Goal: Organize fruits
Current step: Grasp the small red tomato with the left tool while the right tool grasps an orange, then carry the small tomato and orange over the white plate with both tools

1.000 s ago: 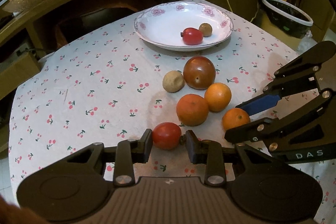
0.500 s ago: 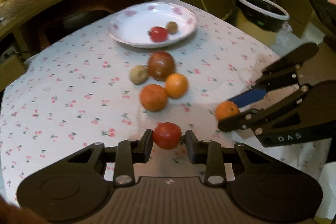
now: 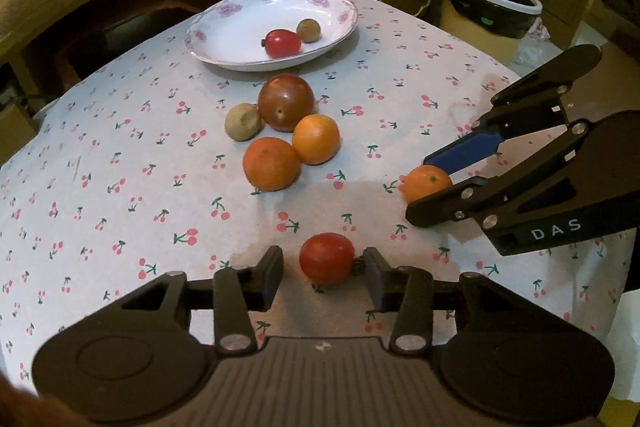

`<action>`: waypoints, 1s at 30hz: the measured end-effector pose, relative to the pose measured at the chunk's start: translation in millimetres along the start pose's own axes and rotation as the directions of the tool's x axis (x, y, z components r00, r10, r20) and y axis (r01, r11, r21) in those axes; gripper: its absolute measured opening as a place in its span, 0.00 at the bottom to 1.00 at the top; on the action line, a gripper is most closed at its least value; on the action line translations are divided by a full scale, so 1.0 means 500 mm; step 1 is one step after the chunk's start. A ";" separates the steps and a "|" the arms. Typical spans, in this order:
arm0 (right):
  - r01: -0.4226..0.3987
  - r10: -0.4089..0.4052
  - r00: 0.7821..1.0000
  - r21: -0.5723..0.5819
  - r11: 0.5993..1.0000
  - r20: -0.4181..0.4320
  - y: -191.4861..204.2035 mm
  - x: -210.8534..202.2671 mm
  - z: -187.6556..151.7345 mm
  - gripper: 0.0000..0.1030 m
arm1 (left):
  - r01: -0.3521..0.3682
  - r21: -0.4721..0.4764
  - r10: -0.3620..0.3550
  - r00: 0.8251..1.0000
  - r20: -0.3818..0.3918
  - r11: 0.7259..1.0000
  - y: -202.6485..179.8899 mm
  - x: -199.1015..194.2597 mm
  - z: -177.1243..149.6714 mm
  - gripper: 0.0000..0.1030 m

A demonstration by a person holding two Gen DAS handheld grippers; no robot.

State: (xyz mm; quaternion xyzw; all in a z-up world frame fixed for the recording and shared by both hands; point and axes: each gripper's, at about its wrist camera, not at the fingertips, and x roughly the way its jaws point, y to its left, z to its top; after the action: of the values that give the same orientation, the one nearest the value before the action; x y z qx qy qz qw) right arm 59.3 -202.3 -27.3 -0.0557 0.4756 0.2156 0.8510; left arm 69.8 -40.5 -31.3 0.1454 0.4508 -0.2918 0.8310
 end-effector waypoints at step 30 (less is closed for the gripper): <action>0.010 -0.010 1.000 0.029 1.000 0.013 -0.020 -0.019 0.016 0.30 | -0.041 -0.029 0.042 0.999 0.024 0.999 -0.012 -0.008 0.055 0.36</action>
State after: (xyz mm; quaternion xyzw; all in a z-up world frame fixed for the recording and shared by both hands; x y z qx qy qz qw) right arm 65.7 -212.0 -16.3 -0.0445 0.4727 0.2049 0.8559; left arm 82.9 -57.7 -12.9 0.1393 0.4417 -0.2698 0.8442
